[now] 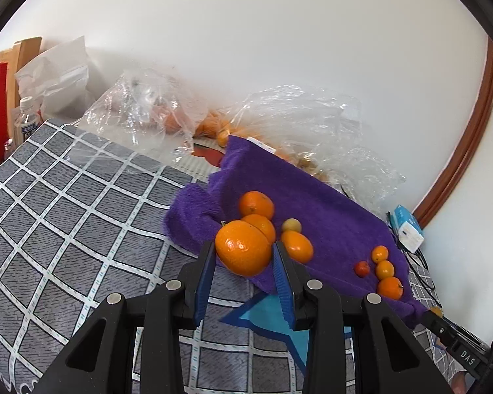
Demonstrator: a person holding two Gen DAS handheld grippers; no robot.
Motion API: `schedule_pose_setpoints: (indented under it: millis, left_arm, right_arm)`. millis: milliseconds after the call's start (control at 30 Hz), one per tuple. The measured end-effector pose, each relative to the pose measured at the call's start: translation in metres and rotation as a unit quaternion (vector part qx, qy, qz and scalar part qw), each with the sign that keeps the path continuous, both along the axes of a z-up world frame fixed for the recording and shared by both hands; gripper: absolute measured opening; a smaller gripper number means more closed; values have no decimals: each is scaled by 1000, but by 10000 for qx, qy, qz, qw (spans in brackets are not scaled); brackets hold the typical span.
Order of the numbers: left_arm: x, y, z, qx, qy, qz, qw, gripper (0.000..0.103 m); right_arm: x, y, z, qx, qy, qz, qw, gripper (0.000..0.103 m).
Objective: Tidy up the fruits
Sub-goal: 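Carry the yellow fruit and orange up and over the purple towel, then open the right gripper then the left to set both fruits on the towel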
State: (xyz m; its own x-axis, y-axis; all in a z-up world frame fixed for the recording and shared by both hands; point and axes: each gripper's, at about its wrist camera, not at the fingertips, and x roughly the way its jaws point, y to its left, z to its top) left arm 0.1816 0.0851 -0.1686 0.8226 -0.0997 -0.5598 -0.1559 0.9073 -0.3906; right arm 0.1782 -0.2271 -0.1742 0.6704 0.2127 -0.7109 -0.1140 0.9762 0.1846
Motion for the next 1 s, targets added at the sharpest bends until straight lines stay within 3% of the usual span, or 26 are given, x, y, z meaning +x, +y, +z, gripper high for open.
schedule_pose_setpoints:
  millis: [100, 267, 500, 600, 733, 900, 1000]
  left_arm:
    - [2, 6, 1, -116, 31, 76, 9999, 33]
    - [8, 8, 16, 56, 42, 47, 10000, 33]
    - [28, 0, 38, 515, 44, -199, 9985, 33]
    - [39, 0, 38, 473, 158, -350, 9981, 33]
    - [53, -2, 33, 413, 342, -496, 9973, 33]
    - [73, -10, 28, 311, 527, -720, 9955, 33]
    - [84, -23, 24, 295, 624, -910, 9935, 33]
  right_arm:
    - [10, 0, 2, 75, -10, 14, 10000, 28]
    - [37, 8, -1, 81, -5, 84, 9999, 28]
    - [89, 30, -7, -115, -47, 345, 9993, 28]
    - [116, 37, -12, -276, -31, 456, 9986, 28]
    - [145, 46, -28, -409, 320, 550, 9971, 28]
    - [149, 51, -36, -598, 241, 518, 9966, 28]
    - [149, 47, -37, -528, 290, 542, 9967, 36]
